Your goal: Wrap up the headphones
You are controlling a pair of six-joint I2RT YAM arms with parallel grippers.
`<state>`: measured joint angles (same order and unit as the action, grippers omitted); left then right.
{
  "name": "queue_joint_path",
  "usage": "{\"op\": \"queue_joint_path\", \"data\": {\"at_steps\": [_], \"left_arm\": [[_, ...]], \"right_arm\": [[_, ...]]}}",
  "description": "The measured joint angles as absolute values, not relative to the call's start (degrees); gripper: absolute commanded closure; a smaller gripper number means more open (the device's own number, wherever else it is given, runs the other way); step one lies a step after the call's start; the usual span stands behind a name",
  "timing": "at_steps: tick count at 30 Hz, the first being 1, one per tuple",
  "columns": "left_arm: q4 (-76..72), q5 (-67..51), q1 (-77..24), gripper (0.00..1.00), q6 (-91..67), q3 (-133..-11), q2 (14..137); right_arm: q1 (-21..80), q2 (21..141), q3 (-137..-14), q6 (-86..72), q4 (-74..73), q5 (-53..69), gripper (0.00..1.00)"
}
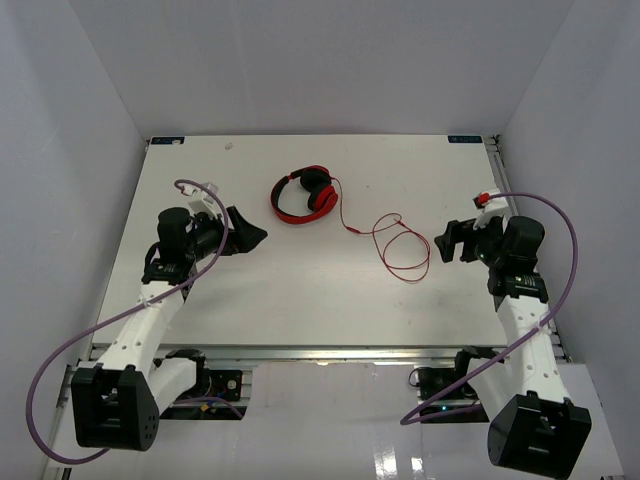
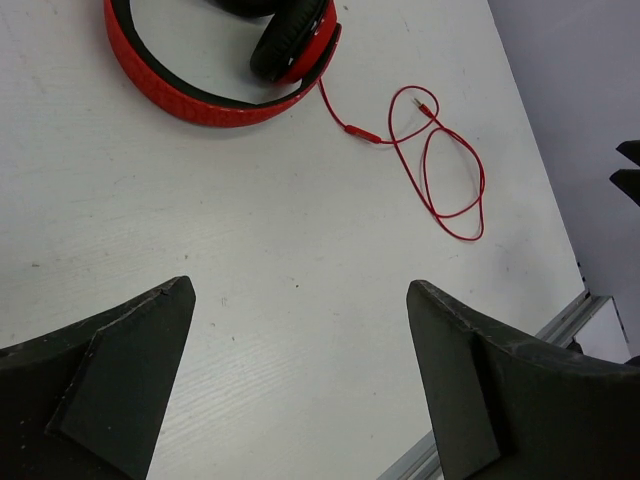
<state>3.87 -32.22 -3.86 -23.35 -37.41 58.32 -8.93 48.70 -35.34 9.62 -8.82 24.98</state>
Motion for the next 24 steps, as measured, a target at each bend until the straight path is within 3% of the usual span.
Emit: {"op": "queue_joint_path", "data": {"at_steps": [6,10,16,24], "left_arm": [[2.13,-32.21,-3.86,0.02,-25.67,-36.82,60.17],[2.77,-31.88,-3.86,0.02,-29.85,-40.01,70.02],[12.06,-25.32,-4.72,0.03,-34.32,-53.66,88.26],[24.33,-10.31,-11.25,0.13,-37.72,-76.45,106.16]], "right_arm": [[-8.94,51.84,-37.37,24.24,-14.06,46.63,0.10],[-8.86,55.74,-37.71,30.80,-16.86,56.75,0.10],[-8.86,60.00,-37.70,33.54,-17.58,60.30,0.10],[-8.98,61.08,-37.60,35.13,-17.89,60.62,0.10]]}}
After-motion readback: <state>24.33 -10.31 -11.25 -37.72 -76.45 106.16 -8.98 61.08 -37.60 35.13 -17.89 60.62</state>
